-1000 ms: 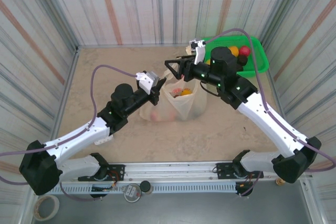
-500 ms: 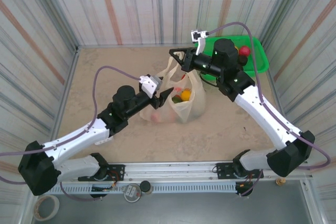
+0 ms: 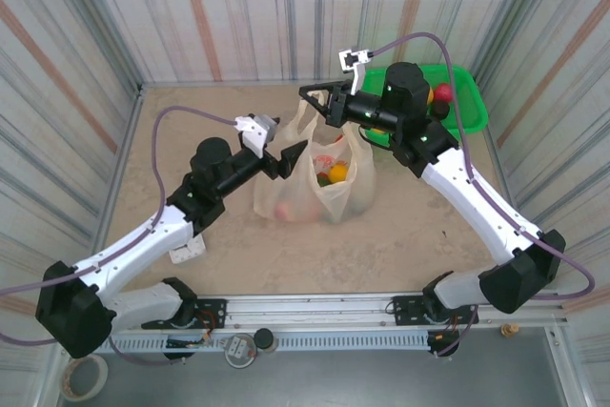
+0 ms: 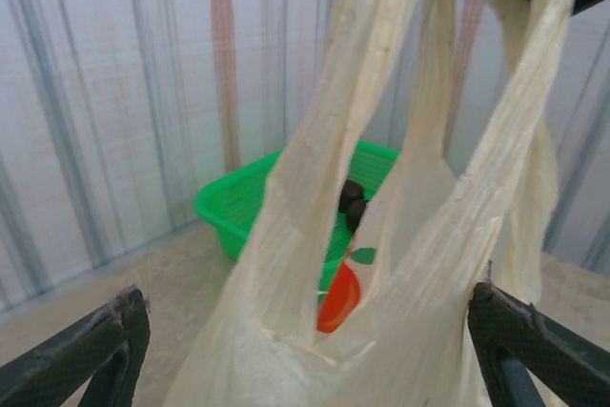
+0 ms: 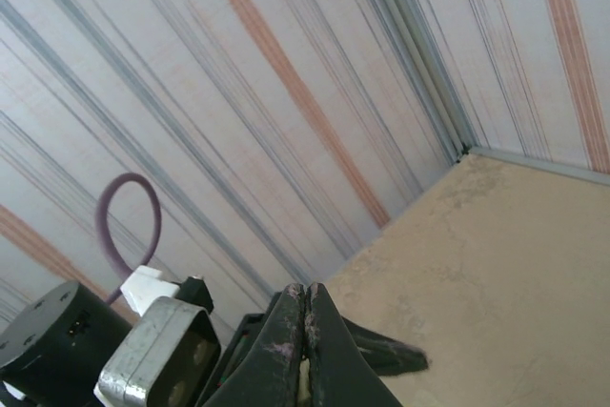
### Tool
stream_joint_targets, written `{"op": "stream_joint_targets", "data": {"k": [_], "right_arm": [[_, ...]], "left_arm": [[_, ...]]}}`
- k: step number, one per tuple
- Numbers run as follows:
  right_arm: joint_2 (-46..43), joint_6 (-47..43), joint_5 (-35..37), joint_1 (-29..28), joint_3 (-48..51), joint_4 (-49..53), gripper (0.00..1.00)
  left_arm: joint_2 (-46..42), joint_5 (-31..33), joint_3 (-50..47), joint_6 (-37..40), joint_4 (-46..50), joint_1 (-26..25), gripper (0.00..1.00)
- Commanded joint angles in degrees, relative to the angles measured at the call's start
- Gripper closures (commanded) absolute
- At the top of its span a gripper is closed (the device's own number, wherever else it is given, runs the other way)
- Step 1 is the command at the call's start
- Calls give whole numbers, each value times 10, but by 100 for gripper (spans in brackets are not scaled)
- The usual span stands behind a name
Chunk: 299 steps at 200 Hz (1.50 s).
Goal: Place the fake fruits into the plastic bag and tie a complex knot
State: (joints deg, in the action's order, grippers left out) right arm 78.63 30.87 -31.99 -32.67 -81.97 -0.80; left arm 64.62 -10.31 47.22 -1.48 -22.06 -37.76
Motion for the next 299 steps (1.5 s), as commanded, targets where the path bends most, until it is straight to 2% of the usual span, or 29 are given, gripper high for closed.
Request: {"op": "stream_joint_targets", "data": {"k": [1,33,76,108,144,180,215,251,288,299], "right_arm": [[-3,-6,-12,-4,-15,-18,93],[-5,-9,-13,-5,-15,-15,92],[-3,-4,-13,-6,-16,-22,91],[-3,-2,0,-10,-13,-26,91],[-3,2,6,-13,-9,-28,92],[-7,4,20,-13,4,-36,93],[-12,6,35,-10,14,-41,94],[-25,9,46,1,30,-45,96],[-50,5,75,19,52,-46,98],[-59,-1,84,20,59,-49,94]], "left_arm": [[-3,-77,2,-8,-80,1,10],[2,-104,0,30,-94,1,10],[38,-70,31,43,-75,1,15],[65,-37,28,27,-95,1,26],[77,-37,4,19,-130,-9,38],[78,-9,-4,37,-135,-23,61],[77,-8,-2,53,-126,-23,85],[70,-4,-9,60,-117,-23,100],[40,-14,-11,80,-74,-16,100],[29,-14,-5,83,-46,-11,100]]}}
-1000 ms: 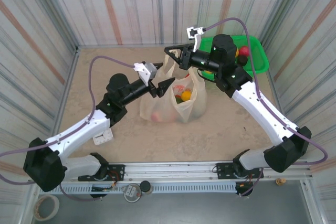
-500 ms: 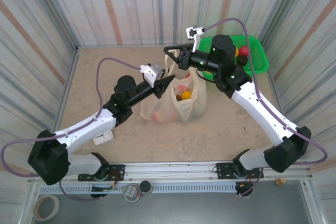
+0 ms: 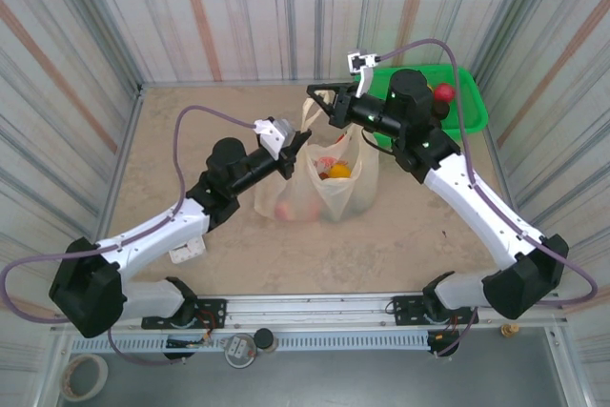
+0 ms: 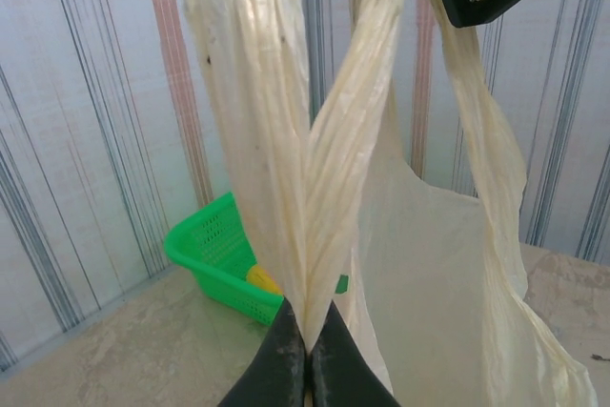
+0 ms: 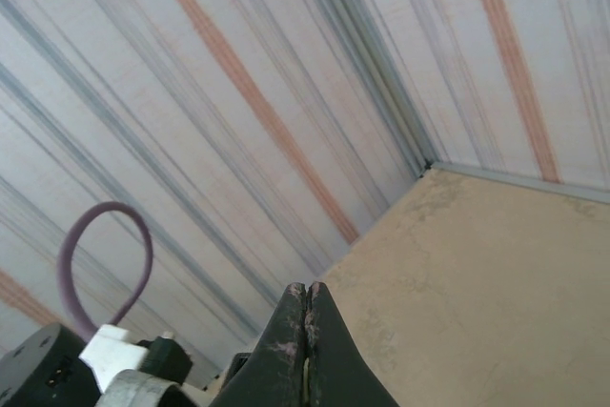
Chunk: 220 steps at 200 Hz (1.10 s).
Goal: Place the fake fruits into the plastic bag and tie a complex knot
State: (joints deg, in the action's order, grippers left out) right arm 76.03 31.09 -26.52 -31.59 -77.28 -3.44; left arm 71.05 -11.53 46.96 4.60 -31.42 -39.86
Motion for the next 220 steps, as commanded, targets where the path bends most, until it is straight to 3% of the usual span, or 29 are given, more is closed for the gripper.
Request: {"op": "stream_joint_targets", "data": {"k": [1,20,32,67,99,114,146,198,220], "right_arm": [[-34,-4,27,9,13,-24,93],[-34,-40,-10,5,-4,-8,56],[-40,-85,-43,8,-29,30,46],[-94,-157,-173,65,-33,54,39],[-149,-242,-131,117,16,86,31],[-160,-272,-144,143,42,90,28],[-163,-366,-119,161,123,63,16],[-103,-368,-225,234,149,21,13],[-100,-355,-271,258,197,-63,13]], "left_arm": [[-36,-2,-1,23,49,10,100],[-36,-56,24,-20,99,34,100],[-28,-100,49,-48,136,49,100],[-21,-132,59,-80,158,76,100],[-20,-162,39,-114,128,110,100],[-21,-171,38,-113,123,115,100],[-22,-180,32,-124,104,121,100],[-30,-190,25,-133,92,121,100],[-32,-185,23,-132,87,121,100]]}}
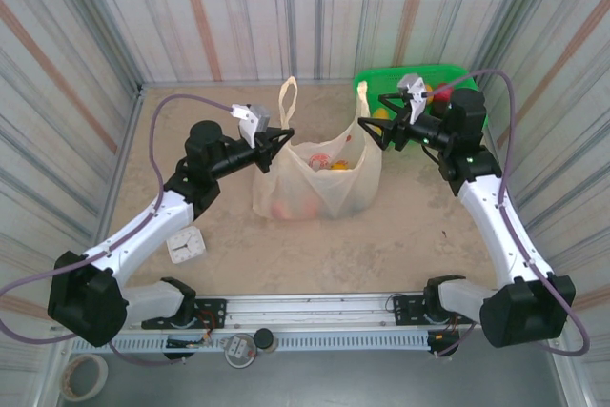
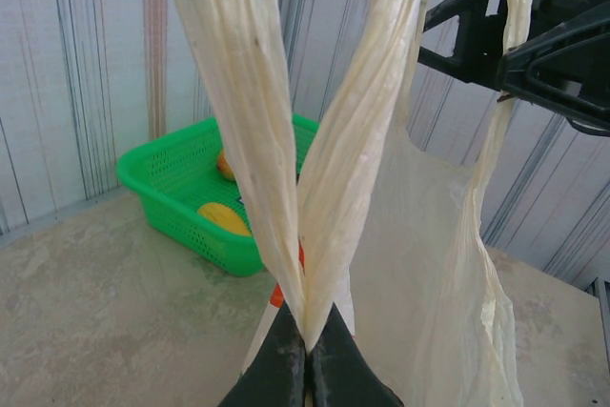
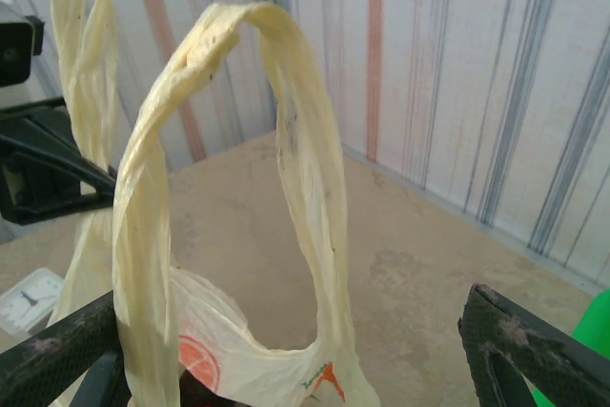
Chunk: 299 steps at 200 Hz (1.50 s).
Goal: Place the fake fruits into the plastic bag and tie a complex knot
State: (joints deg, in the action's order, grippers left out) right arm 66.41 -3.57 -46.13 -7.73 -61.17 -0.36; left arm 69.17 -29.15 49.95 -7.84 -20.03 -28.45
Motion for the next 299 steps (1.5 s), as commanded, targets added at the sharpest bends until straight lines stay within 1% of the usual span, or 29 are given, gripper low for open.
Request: {"op": "stream_joint_targets", "data": {"k": [1,14,30,57,107,128,157,174,186,193,213,221,229,238,246,256,264,285,299], "right_arm": [[-4,-7,-77,21,38,-97,13],[2,9,-103,31,53,-133,14],[14,-5,-123,31,55,-133,16],[33,-36,-97,26,61,-141,16],[92,-32,-84,9,36,-182,17],[108,-22,-78,1,32,-205,23],[105,-23,-62,-12,37,-221,41],[92,-33,-24,-30,47,-227,42],[79,-49,20,-49,61,-226,37],[72,-61,50,-62,68,-223,35],[55,-93,149,-99,95,-226,35],[48,-97,178,-107,113,-244,37],[40,-96,197,-111,128,-259,41],[33,-87,202,-109,141,-274,48],[28,-74,190,-105,149,-286,50],[24,-49,161,-93,152,-295,48],[23,-32,132,-83,152,-303,45],[26,-5,45,-59,143,-305,32],[25,-10,17,-49,125,-269,21]], "left_arm": [[-14,-8,-7,-8,-28,7,100],[-13,-11,-6,-11,-31,7,100],[-13,-15,-7,-13,-36,7,100],[-13,-21,-10,-19,-49,7,100],[-12,-28,-10,-21,-56,7,100],[-10,-28,-11,-22,-57,7,100],[-10,-23,-12,-22,-56,7,100],[-9,-23,-11,-24,-57,8,100],[-9,-22,-10,-26,-57,8,100],[-9,-21,-10,-27,-58,9,100],[-8,-21,-11,-30,-59,9,100],[-9,-21,-11,-31,-59,10,100],[-9,-20,-10,-32,-59,9,100],[-9,-19,-10,-32,-59,9,100],[-9,-20,-12,-32,-59,9,100],[-7,-21,-12,-34,-60,9,100],[-9,-23,-12,-35,-61,10,100],[-10,-26,-12,-35,-64,9,100],[-12,-26,-12,-33,-64,10,100]]}}
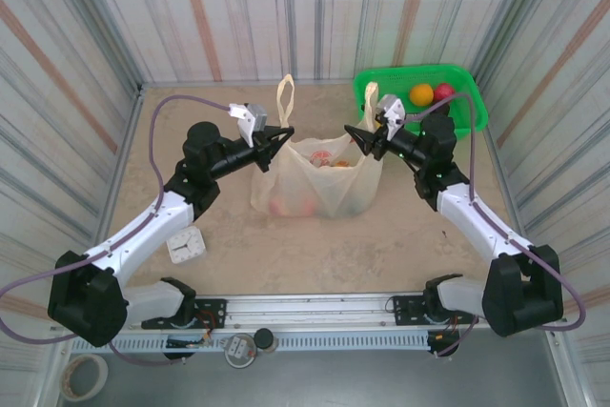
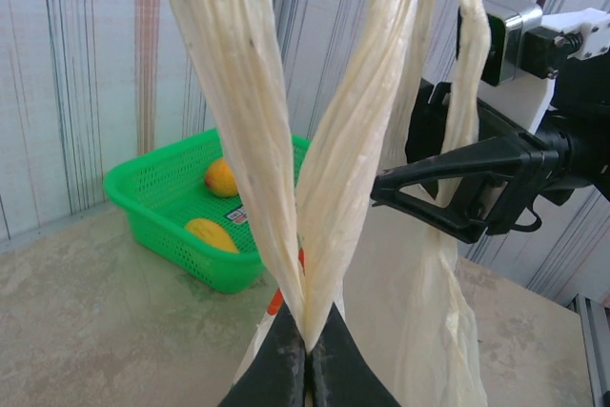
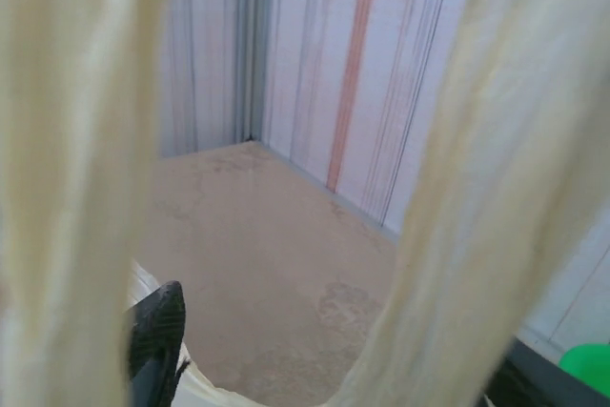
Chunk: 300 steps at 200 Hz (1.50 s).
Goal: Place the fake fruits into the plastic bag and tie a complex knot
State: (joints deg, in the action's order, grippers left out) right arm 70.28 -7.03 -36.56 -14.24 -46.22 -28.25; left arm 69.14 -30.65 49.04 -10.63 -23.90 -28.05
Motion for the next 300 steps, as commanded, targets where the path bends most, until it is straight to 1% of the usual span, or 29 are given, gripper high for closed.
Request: {"op": "stream_joint_targets", "data": {"k": [1,7,22,83,102,120,145,158,161,164,170,174,184,193,205,209,215,218,219,222,234,239,250,264,279,293,300], "right_arm": [[-14,23,-81,17,-26,12,20],[-16,17,-87,20,-29,28,18],[-25,13,-96,27,-33,37,17],[-25,61,-201,72,-54,57,16],[-20,65,-206,77,-57,58,17],[-13,68,-209,78,-63,54,21],[6,76,-216,80,-76,50,30],[16,83,-211,78,-79,41,37],[17,85,-209,77,-79,38,39],[17,86,-207,78,-79,34,44],[18,86,-204,77,-78,31,58],[18,85,-198,76,-78,29,63],[14,82,-182,72,-74,26,66],[11,73,-174,67,-72,33,70],[9,60,-165,59,-76,54,81],[8,56,-163,56,-77,59,82],[6,45,-154,48,-79,72,90],[5,40,-148,45,-78,76,91],[3,37,-144,43,-78,78,94],[0,32,-135,39,-78,83,96],[-10,14,-101,18,-73,93,97],[-15,1,-76,5,-73,105,97],[-22,-21,-29,-25,-72,120,95],[-29,-57,1,-61,-72,146,96],[-41,-128,48,-106,-79,201,100],[-43,-210,70,-140,-104,276,100],[-42,-241,92,-156,-117,309,100]], "left_arm": [[-12,-11,-2,-5,-25,6,100],[-12,-12,-2,-5,-25,6,100],[-11,-18,-1,-5,-24,7,100],[-9,-26,-1,-11,-31,11,100],[-9,-30,-1,-12,-35,11,100],[-7,-33,-1,-13,-37,12,100],[-5,-37,-1,-14,-40,12,100],[-3,-39,0,-15,-41,12,100],[-4,-39,0,-15,-41,12,100],[-3,-40,0,-15,-41,12,100],[-3,-40,0,-15,-41,12,100],[-3,-40,1,-15,-41,12,100],[-3,-40,1,-15,-40,12,100],[-3,-40,0,-15,-40,12,100],[-2,-41,2,-14,-40,12,100],[-1,-41,3,-14,-39,12,100],[0,-43,4,-14,-37,12,100],[0,-44,5,-15,-35,12,100],[0,-44,6,-14,-34,12,100],[1,-46,7,-14,-31,12,100],[6,-57,19,-13,-12,12,100],[10,-66,28,-12,2,12,100],[25,-92,59,-11,48,12,100],[48,-116,99,-13,109,12,100],[73,-145,137,-7,164,11,100],[93,-177,163,-1,197,9,100],[101,-187,172,4,210,6,100]]}}
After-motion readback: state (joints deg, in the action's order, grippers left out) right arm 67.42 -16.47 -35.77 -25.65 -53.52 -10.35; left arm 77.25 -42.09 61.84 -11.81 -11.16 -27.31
